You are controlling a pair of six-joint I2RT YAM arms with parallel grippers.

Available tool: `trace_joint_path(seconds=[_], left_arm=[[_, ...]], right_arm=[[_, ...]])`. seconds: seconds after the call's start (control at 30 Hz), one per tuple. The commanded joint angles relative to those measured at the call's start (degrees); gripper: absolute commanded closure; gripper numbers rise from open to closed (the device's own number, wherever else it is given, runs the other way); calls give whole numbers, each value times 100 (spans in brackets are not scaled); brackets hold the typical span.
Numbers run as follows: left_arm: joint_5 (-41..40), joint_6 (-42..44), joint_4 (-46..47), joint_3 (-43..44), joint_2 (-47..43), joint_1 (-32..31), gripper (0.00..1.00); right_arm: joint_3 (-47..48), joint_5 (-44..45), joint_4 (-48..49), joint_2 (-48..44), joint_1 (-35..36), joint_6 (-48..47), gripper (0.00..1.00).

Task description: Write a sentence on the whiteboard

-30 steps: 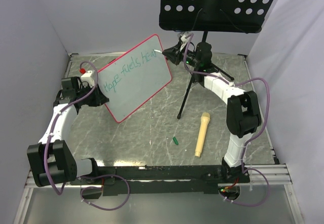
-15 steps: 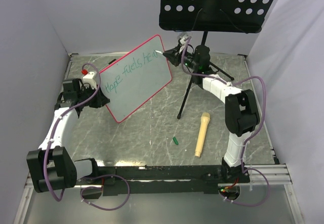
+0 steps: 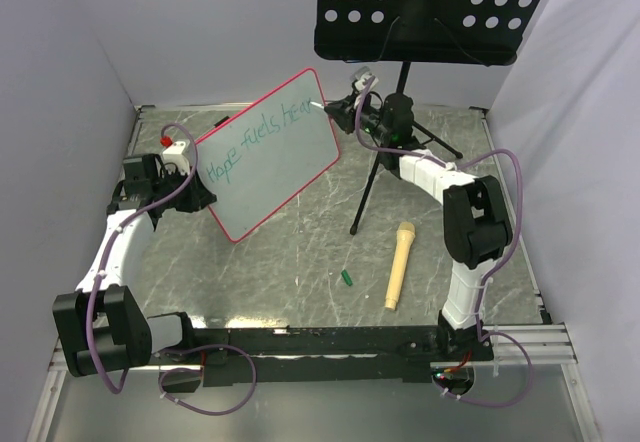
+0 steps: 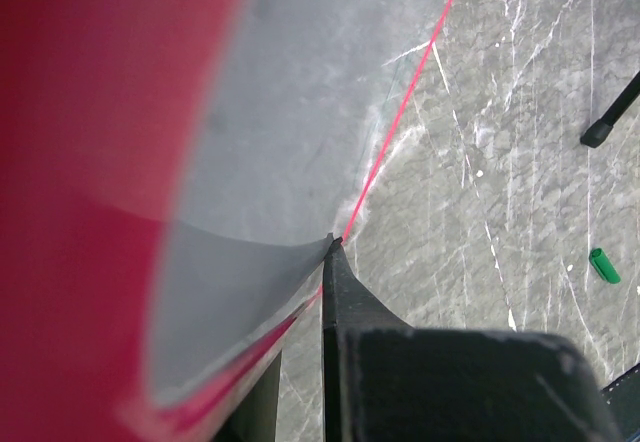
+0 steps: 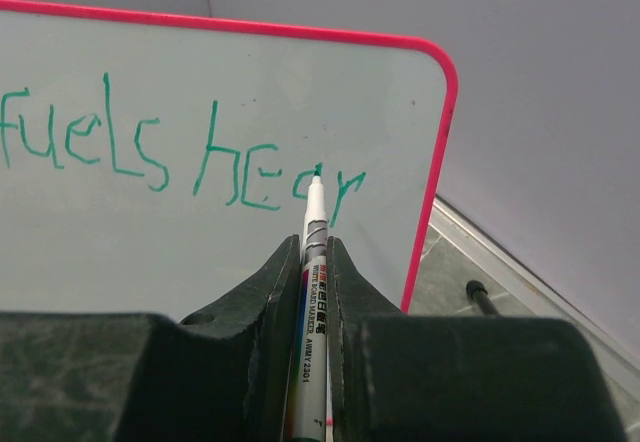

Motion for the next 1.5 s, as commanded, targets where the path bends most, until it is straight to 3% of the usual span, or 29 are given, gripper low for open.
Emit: trace_joint_path(seconds=[0.0, 1.47], left_arm=[[-2601, 1459, -1158, -458, 452, 113, 99], [-2540, 1389, -1044, -529, 425, 87, 99]], right_arm=[[467, 91, 222, 160, -9, -93, 100], [1153, 214, -323, 784, -26, -339, 100]])
